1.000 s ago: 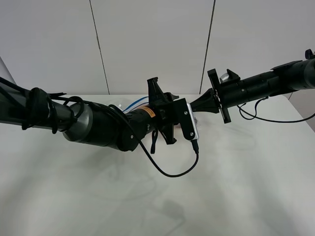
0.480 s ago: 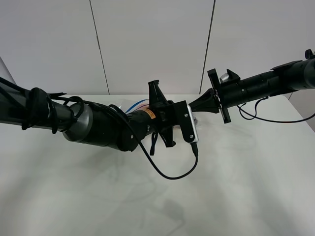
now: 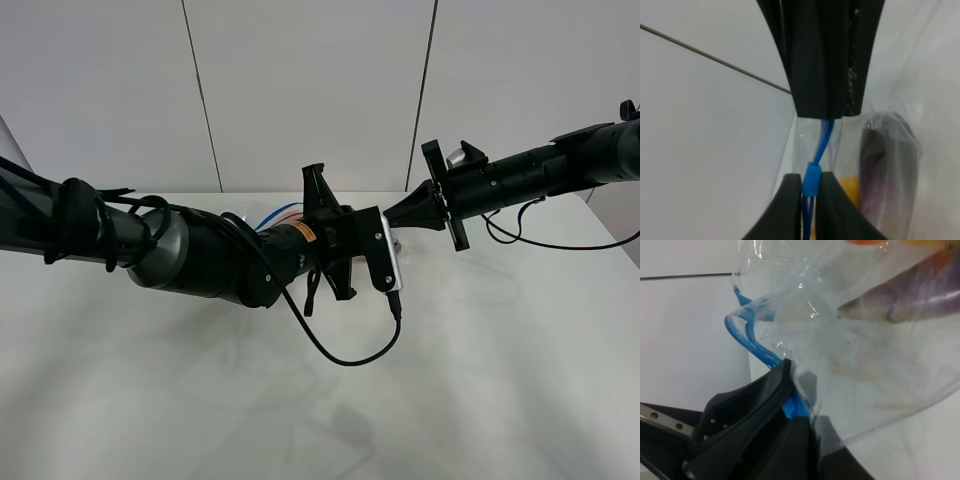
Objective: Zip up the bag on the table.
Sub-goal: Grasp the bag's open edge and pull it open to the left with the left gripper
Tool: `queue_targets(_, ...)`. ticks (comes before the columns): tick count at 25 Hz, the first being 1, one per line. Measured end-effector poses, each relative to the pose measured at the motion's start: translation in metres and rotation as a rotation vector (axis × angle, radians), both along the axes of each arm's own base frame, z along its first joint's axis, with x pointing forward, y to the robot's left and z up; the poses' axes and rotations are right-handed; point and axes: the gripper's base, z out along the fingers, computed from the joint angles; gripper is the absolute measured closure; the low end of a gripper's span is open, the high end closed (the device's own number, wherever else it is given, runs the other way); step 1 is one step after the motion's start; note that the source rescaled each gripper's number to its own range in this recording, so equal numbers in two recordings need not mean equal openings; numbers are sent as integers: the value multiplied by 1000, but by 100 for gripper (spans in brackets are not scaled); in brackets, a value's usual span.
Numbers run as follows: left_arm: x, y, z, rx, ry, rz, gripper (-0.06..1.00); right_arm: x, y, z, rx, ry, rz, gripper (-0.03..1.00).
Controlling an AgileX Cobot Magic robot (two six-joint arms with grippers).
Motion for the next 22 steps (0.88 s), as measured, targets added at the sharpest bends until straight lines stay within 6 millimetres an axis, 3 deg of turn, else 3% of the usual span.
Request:
queue_targets(17,29,39,-1,81,-26,83,89,3,0,1,14,-6,-39,97)
queue_targets(22,35,48,-1,97,-33,104,89,7,-10,25,-6,-73,-57,97)
